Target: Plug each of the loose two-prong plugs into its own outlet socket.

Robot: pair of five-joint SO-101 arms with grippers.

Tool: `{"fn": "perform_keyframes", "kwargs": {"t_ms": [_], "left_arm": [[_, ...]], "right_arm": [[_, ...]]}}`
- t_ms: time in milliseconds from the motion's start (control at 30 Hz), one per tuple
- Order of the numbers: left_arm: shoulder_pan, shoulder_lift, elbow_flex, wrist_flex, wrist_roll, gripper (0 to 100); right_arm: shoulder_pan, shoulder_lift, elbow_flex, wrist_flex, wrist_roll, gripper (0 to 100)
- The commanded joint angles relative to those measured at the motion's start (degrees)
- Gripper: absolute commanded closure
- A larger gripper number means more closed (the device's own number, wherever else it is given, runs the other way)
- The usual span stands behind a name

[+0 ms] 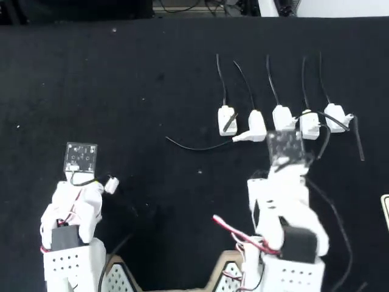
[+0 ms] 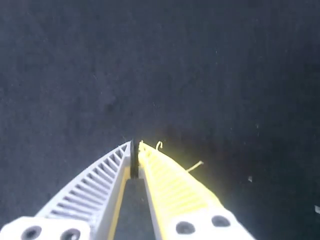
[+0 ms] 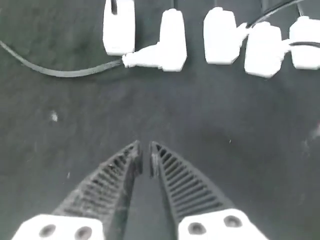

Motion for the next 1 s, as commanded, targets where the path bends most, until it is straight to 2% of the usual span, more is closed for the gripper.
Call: {"fn": "perform_keyframes", "kwargs": {"t_ms": [0, 100, 200, 367, 467, 967], "left_arm": [[0.84, -0.62, -0.57, 5.54, 1.85, 96], [0.75, 0.00, 1.63, 9.93, 2.20, 96], [0.75, -0.97, 1.45, 14.33, 1.93, 96], [0.48, -2.99, 1.36, 14.77, 2.11, 96], [0.48, -3.08, 1.36, 14.77, 2.11, 96], [1.80, -6.42, 1.27, 14.77, 2.20, 96]], "right_arm": [[1.14, -10.24, 9.80, -4.31, -0.35, 97.0], [1.23, -18.68, 16.92, -4.31, -0.44, 97.1], [1.23, -16.75, 19.21, -4.31, -3.52, 97.0], [1.32, -16.66, 24.57, -4.22, -9.32, 97.2], [1.14, -17.27, 25.89, -1.32, -9.58, 97.2], [1.14, -17.27, 26.07, -1.41, -9.58, 97.3]]}}
